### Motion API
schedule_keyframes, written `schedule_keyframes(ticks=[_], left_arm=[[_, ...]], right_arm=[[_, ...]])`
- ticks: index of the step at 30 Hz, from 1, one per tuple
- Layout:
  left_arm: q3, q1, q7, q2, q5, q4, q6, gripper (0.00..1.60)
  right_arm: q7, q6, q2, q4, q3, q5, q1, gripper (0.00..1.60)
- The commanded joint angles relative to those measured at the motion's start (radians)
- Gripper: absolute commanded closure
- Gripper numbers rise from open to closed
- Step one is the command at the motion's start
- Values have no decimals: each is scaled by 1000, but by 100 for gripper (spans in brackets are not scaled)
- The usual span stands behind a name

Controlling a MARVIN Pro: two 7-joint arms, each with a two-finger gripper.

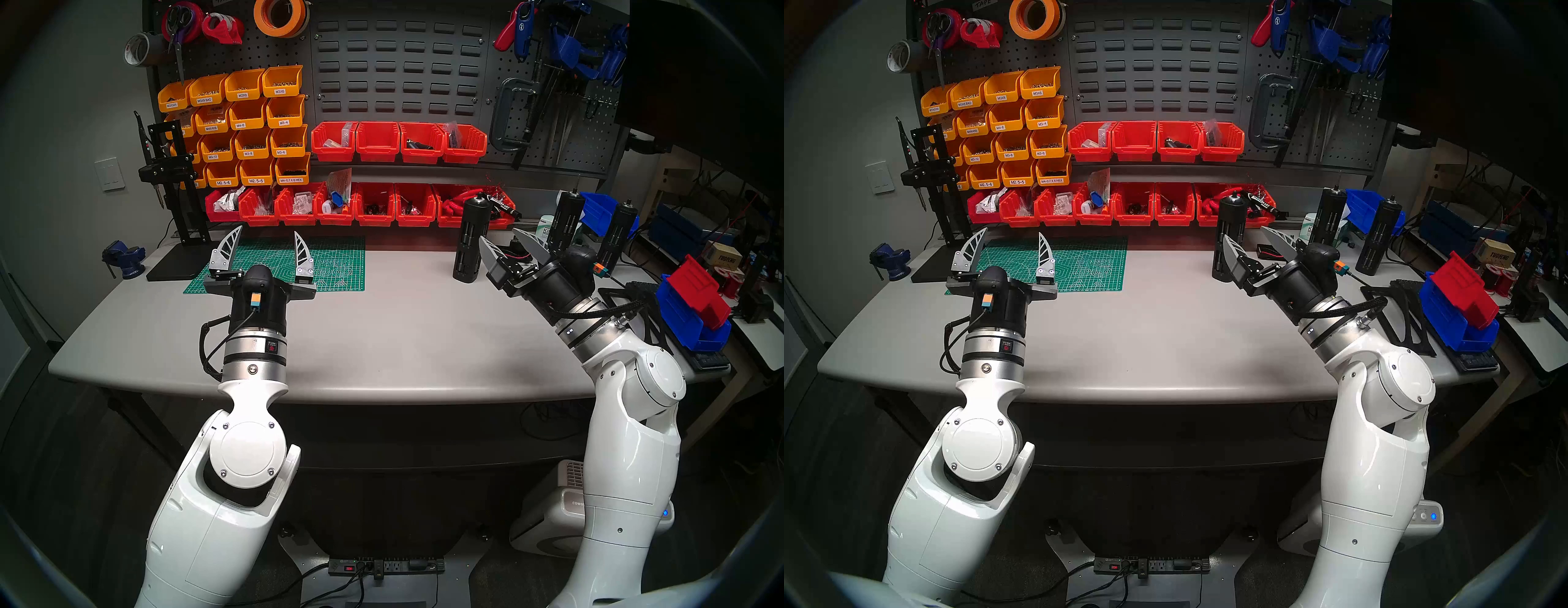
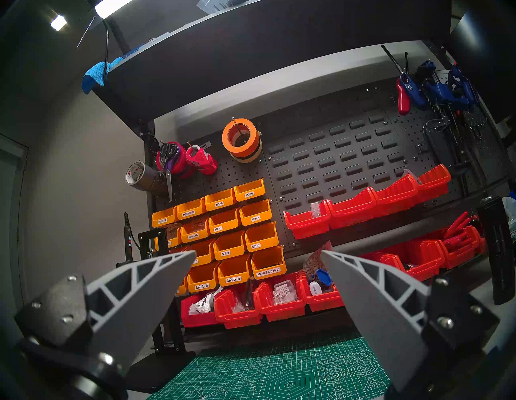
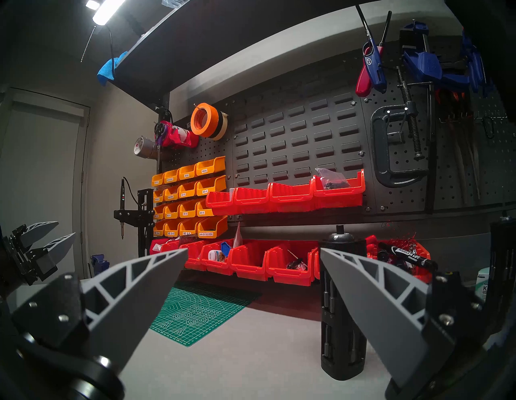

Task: Pick a screwdriver bit and insert it into the screwdriver

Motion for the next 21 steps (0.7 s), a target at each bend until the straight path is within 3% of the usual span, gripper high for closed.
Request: schedule_keyframes(ticks=[1, 13, 15, 21], left_arm=[[-2, -14, 0, 1, 2, -25, -6, 0], [0, -14, 3, 4, 1, -25, -5, 0], [1, -15, 22, -18, -8, -27, -2, 0], [-20, -33, -10, 15, -55, -21, -52, 0]], right_arm=[[-1, -2, 0, -23, -1, 3, 13, 0], [-2, -2, 1, -23, -1, 4, 12, 0], [-3, -3, 0, -23, -1, 4, 12, 0], [-44, 2, -4, -24, -20, 7, 24, 0]])
